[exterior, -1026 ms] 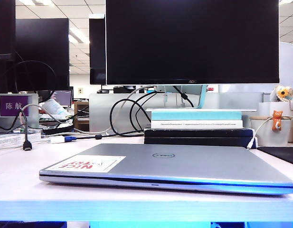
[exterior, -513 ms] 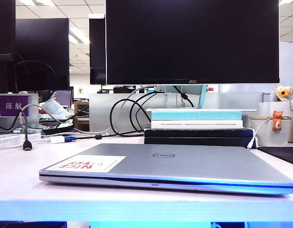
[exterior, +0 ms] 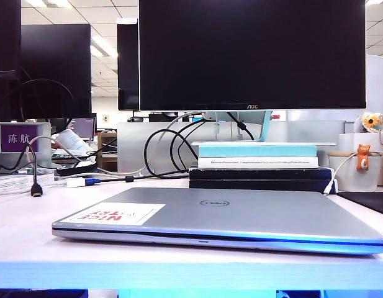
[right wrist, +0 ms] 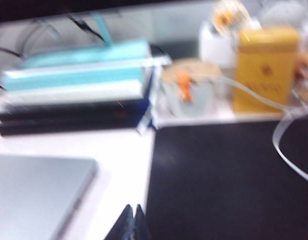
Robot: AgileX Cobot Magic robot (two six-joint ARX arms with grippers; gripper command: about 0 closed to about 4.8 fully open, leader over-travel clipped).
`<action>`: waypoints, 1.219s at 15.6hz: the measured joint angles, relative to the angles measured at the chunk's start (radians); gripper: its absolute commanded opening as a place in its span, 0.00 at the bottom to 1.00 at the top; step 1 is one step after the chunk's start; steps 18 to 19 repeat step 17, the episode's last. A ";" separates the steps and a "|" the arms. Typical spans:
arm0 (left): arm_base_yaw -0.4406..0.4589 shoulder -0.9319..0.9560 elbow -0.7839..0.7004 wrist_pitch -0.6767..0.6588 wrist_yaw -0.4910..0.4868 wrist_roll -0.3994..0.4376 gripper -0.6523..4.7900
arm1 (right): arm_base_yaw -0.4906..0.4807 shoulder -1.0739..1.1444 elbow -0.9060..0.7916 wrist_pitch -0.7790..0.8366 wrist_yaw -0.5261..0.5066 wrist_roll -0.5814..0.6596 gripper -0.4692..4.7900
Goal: Close the lid of the gray laptop.
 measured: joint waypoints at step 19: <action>0.000 0.000 -0.029 -0.043 -0.002 -0.024 0.11 | -0.001 0.000 0.000 -0.062 0.018 0.032 0.08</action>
